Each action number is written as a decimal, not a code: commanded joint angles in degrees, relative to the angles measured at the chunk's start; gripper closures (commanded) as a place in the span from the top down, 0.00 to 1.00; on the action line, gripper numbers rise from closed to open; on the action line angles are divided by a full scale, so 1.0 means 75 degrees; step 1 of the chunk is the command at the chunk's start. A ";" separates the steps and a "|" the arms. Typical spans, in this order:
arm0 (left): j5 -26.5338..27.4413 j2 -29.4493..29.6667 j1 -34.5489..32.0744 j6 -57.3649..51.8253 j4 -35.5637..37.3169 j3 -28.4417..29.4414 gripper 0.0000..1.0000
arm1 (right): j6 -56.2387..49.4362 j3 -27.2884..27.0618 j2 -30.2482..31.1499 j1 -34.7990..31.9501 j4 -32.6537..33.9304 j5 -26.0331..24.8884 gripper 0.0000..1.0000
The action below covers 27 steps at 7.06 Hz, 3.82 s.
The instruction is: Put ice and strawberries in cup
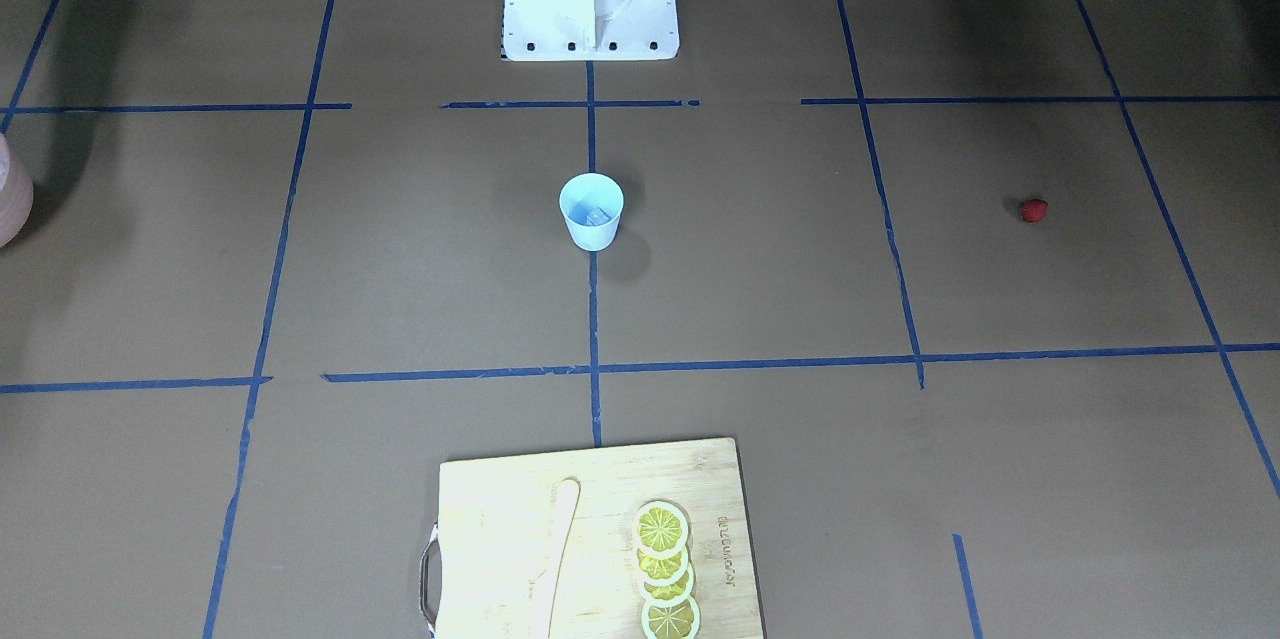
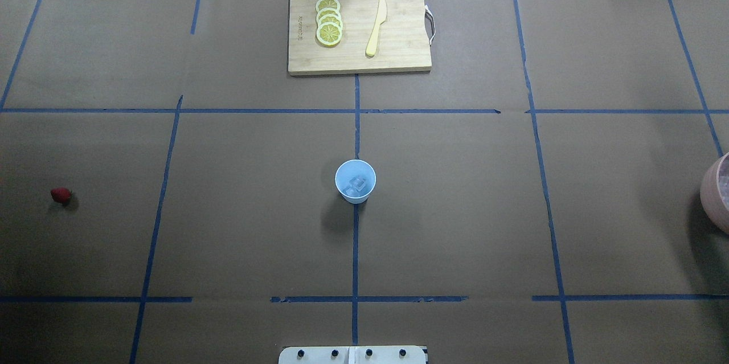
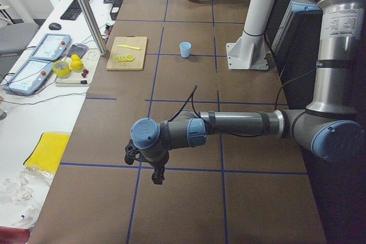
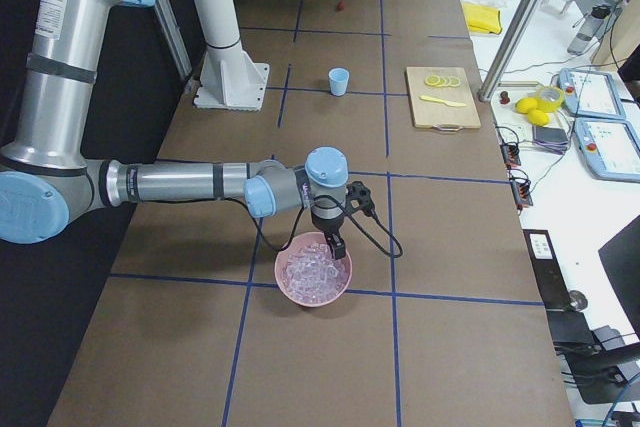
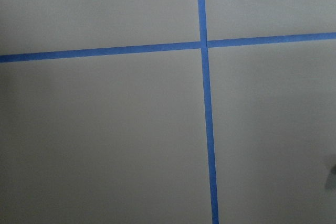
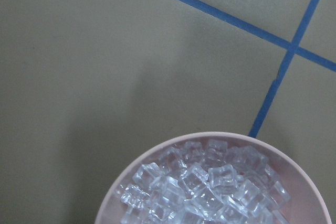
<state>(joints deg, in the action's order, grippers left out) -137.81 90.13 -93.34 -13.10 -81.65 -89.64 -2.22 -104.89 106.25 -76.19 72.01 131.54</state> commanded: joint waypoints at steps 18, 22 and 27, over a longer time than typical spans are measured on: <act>0.0000 -0.0065 0.0000 0.0000 0.0000 -0.0002 1.00 | 0.1608 0.0619 0.0156 -0.0024 -0.2038 -0.0089 0.00; 0.0000 -0.0065 0.0000 0.0000 0.0000 -0.0002 1.00 | 0.2553 -0.0673 -0.2277 0.0277 0.1724 -0.0112 0.00; 0.0000 -0.0053 0.0012 0.0000 -0.0012 -0.0002 1.00 | 0.6814 -0.0686 -0.4763 0.3319 0.2176 -0.1163 0.00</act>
<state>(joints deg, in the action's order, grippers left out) -137.81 89.73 -93.26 -13.10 -81.73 -89.65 40.29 -110.09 74.88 -58.01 88.17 126.35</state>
